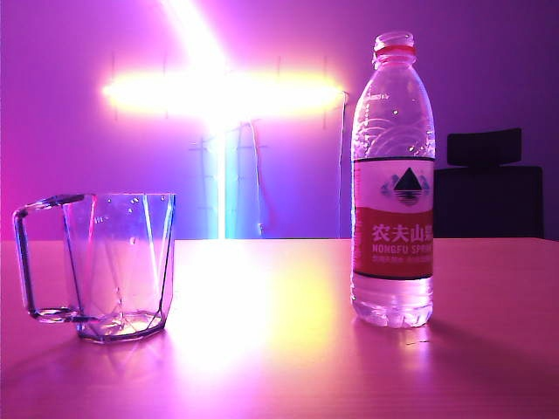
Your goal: Pick up the mineral water bottle on the table and pour water into the mug until it's half full.
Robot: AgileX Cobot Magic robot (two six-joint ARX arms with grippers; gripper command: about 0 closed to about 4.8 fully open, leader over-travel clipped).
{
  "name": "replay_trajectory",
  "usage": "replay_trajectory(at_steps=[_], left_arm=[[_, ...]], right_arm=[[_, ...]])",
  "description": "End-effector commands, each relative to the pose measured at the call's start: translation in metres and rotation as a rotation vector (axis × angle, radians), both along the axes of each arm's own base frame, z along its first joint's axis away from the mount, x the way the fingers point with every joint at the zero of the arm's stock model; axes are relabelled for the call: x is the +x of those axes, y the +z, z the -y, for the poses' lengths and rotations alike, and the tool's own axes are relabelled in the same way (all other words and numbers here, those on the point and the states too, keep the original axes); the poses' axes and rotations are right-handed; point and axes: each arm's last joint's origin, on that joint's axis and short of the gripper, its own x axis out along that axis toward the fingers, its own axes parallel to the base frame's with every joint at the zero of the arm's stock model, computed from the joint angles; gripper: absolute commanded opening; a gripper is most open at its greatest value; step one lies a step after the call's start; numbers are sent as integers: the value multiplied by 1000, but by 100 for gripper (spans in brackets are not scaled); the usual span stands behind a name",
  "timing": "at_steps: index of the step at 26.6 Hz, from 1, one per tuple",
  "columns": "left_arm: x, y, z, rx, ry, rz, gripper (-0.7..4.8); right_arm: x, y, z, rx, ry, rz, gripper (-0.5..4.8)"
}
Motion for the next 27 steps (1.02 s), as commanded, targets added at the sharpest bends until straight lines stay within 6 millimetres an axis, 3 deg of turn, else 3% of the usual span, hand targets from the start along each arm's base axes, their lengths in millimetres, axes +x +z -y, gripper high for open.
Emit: replay_trajectory(at_steps=[1, 14, 17, 27], left_arm=[[0, 2, 0, -3, -3, 15, -2], [0, 2, 0, -3, -5, 15, -2], [0, 2, 3, -2, -25, 15, -2], [-8, 2, 37, -5, -386, 14, -2]], right_arm=[[0, 0, 0, -2, 0, 15, -6], [0, 1, 0, 0, 1, 17, -6], [0, 2, -1, 84, 23, 22, -5], [-3, 15, -4, 224, 154, 84, -5]])
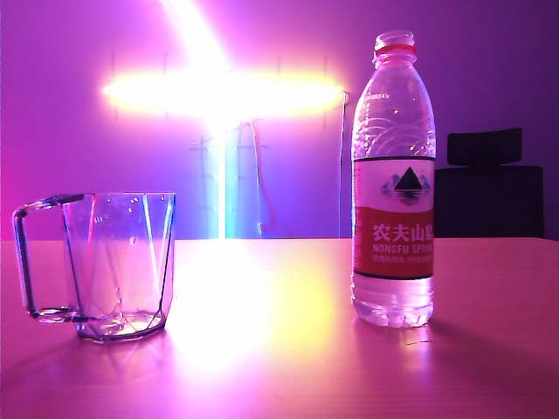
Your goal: Pick up the mineral water bottle on the table and pour water into the mug until it's half full.
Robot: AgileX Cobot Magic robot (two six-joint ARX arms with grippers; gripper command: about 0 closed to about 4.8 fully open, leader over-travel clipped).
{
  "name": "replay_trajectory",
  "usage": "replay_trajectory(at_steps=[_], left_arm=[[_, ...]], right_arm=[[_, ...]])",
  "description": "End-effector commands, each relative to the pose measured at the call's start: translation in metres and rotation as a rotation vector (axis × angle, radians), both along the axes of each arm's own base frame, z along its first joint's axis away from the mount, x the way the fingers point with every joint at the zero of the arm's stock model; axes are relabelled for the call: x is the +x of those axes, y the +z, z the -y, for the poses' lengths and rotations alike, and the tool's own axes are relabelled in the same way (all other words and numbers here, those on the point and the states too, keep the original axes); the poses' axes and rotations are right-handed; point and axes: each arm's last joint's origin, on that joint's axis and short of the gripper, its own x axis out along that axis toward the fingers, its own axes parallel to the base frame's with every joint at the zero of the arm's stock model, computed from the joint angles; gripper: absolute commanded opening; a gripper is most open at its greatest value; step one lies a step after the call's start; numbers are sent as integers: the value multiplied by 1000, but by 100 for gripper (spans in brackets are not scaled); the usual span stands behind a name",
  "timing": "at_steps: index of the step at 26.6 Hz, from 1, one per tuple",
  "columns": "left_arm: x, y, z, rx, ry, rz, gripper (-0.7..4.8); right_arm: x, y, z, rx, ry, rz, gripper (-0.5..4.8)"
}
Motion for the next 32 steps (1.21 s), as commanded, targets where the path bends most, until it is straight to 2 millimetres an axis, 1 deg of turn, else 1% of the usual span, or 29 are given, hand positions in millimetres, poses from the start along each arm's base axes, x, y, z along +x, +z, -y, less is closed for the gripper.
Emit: replay_trajectory(at_steps=[1, 2, 3, 6, 9, 10, 11, 12, 13, 19, 22, 28, 29, 32], left_arm=[[-5, 2, 12, -9, -137, 13, -2], [-8, 3, 18, -10, -207, 14, -2], [-10, 2, 20, -10, -240, 12, -2], [-12, 3, 24, -10, -284, 13, -2], [-12, 2, 25, -8, -293, 9, -2], [-12, 2, 25, -8, -293, 7, -2], [-11, 1, 25, -3, -293, -3, -2], [-11, 1, 25, -1, -291, -6, -2], [-11, 1, 25, -1, -291, -5, -2], [-11, 1, 25, -2, -290, -5, -2], [-11, 1, 25, -2, -290, -5, -2], [-11, 1, 25, -1, -290, -5, -2], [-11, 1, 25, -2, -290, -5, -2], [-11, 1, 25, -2, -289, -5, -2]], right_arm=[[-2, 9, -1, 20, 61, 30, -5], [-4, 15, -2, 18, 76, 31, 3], [-4, 18, -2, 15, 87, 28, 11], [-7, 27, -3, 4, 142, 10, 59], [-8, 32, -6, -12, 230, -23, 148], [-7, 34, -7, -21, 262, -34, 198], [-6, 35, -8, -29, 306, -52, 321], [-2, 33, -10, -33, 346, -86, 460], [-1, 31, -12, -39, 363, -104, 479], [13, 21, -26, -101, 454, -207, 479], [21, 15, -37, -145, 496, -242, 479], [38, 3, -62, -242, 514, -269, 479], [45, -2, -67, -252, 526, -281, 479], [55, -9, -72, -253, 523, -284, 479]])
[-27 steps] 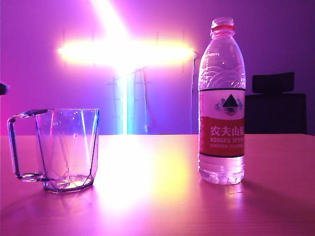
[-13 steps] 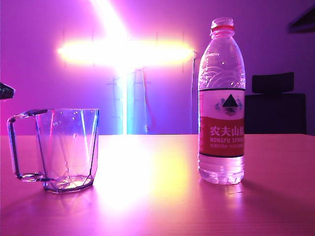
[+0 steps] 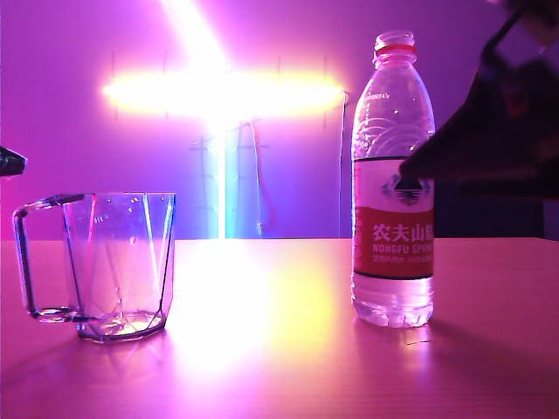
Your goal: Pick up the mineral water bottle on the table and pour water into the mug until it's half full.
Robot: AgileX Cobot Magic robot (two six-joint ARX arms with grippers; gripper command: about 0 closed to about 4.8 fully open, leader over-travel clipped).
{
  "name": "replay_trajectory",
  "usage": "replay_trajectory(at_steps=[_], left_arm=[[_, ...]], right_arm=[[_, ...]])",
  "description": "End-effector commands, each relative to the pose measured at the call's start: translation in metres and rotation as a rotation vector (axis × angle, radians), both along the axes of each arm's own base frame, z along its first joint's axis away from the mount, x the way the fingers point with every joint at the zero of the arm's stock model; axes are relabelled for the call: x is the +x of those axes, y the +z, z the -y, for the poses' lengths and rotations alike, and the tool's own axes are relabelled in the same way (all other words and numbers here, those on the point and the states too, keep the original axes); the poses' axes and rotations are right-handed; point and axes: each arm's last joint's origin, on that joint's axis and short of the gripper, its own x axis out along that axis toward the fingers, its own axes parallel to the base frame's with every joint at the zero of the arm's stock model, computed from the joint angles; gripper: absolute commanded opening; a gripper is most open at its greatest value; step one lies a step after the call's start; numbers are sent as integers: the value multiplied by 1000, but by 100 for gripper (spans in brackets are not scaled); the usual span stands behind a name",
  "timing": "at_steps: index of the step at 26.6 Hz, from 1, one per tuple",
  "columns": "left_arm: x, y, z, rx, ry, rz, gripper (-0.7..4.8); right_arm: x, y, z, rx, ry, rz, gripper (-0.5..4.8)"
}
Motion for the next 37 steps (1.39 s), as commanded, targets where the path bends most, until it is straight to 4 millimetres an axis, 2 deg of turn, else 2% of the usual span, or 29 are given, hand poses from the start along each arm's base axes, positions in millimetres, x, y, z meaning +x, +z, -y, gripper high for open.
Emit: replay_trajectory(at_steps=[1, 5, 7, 11, 21, 22, 23, 24, 25, 27, 30, 33, 37], left_arm=[[0, 3, 0, -12, 0, 12, -2], [0, 3, 0, -12, 1, 12, -2], [0, 3, 0, -11, 0, 12, -2], [0, 3, 0, -12, 0, 12, -2], [0, 3, 0, -12, 0, 13, -2], [0, 3, 0, -12, 0, 12, -2], [0, 3, 0, -13, 0, 14, -2], [0, 3, 0, -13, 0, 15, -2], [0, 3, 0, -15, 0, 17, -2], [0, 3, 0, -15, 0, 17, -2], [0, 3, 0, -17, 0, 21, -2], [0, 3, -1, -18, 4, 22, -2], [1, 3, -3, -18, 31, 22, -2]], right_arm=[[12, 2, -5, 31, -7, 78, 479], [25, -6, -12, 50, -11, 116, 479], [35, -17, -17, 59, -2, 122, 479], [42, -28, -21, 59, 0, 102, 479], [64, -30, -32, 84, -2, 97, 479], [64, -30, -32, 85, -2, 100, 460], [64, -30, -32, 85, -3, 100, 406], [64, -30, -32, 85, -2, 98, 381], [64, -30, -32, 85, -1, 98, 331], [64, -30, -32, 85, 2, 98, 319], [64, -30, -32, 86, 2, 98, 260], [64, -29, -32, 89, 3, 111, 260], [66, -18, -36, 98, 38, 210, 260]])
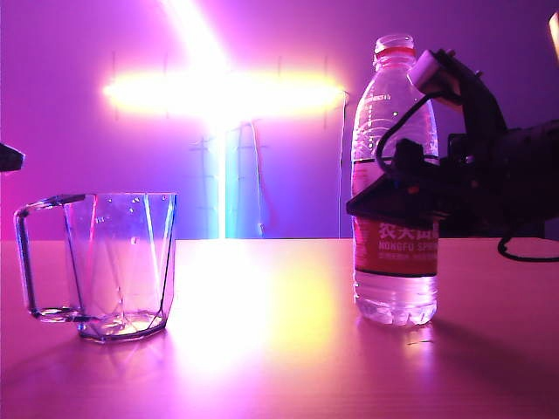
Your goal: Pick up the mineral water bottle on the table and pour water into the mug until it's half full.
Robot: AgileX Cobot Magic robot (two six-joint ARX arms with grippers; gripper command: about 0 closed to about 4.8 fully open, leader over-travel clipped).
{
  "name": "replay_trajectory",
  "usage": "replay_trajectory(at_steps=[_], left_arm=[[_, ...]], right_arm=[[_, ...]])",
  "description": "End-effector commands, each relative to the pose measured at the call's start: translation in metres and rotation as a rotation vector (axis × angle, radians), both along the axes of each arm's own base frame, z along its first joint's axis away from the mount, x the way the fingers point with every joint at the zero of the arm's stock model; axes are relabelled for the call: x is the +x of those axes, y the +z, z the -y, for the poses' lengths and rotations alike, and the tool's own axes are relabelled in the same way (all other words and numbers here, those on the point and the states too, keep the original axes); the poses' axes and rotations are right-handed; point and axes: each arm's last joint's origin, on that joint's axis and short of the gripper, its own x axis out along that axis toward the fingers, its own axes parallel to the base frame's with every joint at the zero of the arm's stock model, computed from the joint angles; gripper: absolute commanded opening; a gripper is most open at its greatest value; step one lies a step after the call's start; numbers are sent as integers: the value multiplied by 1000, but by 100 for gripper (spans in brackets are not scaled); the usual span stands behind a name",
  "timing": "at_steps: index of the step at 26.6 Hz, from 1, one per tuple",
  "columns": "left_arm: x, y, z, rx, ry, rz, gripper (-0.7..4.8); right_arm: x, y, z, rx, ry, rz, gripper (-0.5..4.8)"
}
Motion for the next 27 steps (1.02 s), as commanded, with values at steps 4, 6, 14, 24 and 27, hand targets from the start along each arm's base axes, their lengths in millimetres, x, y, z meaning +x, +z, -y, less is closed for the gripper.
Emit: replay_trajectory(at_steps=[4, 6, 14, 24, 27], left_arm=[[4, 3, -7, -15, 85, 20, -2], [5, 3, -9, -15, 102, 21, -2], [5, 3, -9, -15, 106, 21, -2], [9, 3, -18, -14, 204, 22, -2], [9, 3, -18, -14, 208, 21, -2]], right_arm=[[16, 27, -24, -43, 98, 161, 261], [22, 32, -36, -105, 134, 163, 261], [40, 65, -84, -570, 214, 286, 261], [42, 82, -98, -863, 175, 527, 261], [45, 76, -101, -955, 171, 559, 262]])
